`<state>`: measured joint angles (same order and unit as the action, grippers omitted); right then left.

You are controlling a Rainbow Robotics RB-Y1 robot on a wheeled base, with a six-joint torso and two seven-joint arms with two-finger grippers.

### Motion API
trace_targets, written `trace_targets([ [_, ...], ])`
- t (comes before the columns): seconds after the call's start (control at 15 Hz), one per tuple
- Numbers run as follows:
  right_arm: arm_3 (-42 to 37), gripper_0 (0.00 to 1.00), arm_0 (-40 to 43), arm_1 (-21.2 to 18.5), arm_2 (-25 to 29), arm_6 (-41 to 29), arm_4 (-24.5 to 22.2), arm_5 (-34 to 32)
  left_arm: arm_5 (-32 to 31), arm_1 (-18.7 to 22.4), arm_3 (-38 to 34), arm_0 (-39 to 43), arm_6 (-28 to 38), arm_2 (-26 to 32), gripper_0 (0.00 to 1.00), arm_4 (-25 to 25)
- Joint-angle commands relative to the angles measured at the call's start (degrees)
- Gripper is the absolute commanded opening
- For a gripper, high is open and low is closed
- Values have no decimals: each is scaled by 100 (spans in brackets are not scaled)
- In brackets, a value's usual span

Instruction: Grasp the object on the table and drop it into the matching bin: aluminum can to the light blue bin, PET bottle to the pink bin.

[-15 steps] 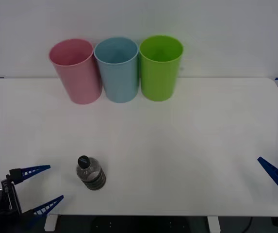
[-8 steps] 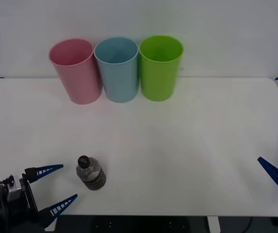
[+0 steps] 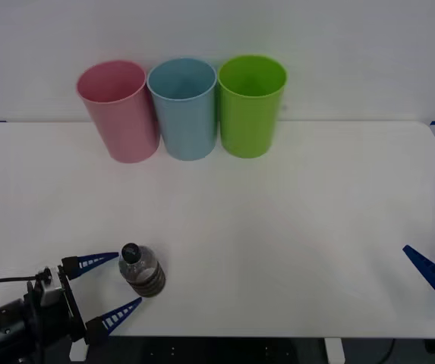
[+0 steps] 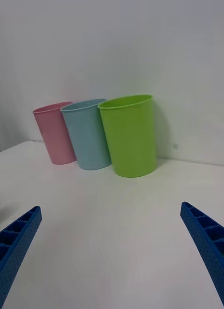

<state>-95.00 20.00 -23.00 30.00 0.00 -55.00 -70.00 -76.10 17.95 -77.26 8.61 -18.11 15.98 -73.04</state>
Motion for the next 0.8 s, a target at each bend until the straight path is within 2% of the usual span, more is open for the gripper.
trace_targets([
  [0.07,0,100,0,0,0,0,0,0,52,-169,0,-87,1,-7,100,-175],
  [0.4,0,100,0,0,0,0,0,0,60,-310,616,-535,-201,-95,100,-245],
  [0.8,0,100,0,0,0,0,0,0,60,-310,686,-606,-263,-121,100,-263],
])
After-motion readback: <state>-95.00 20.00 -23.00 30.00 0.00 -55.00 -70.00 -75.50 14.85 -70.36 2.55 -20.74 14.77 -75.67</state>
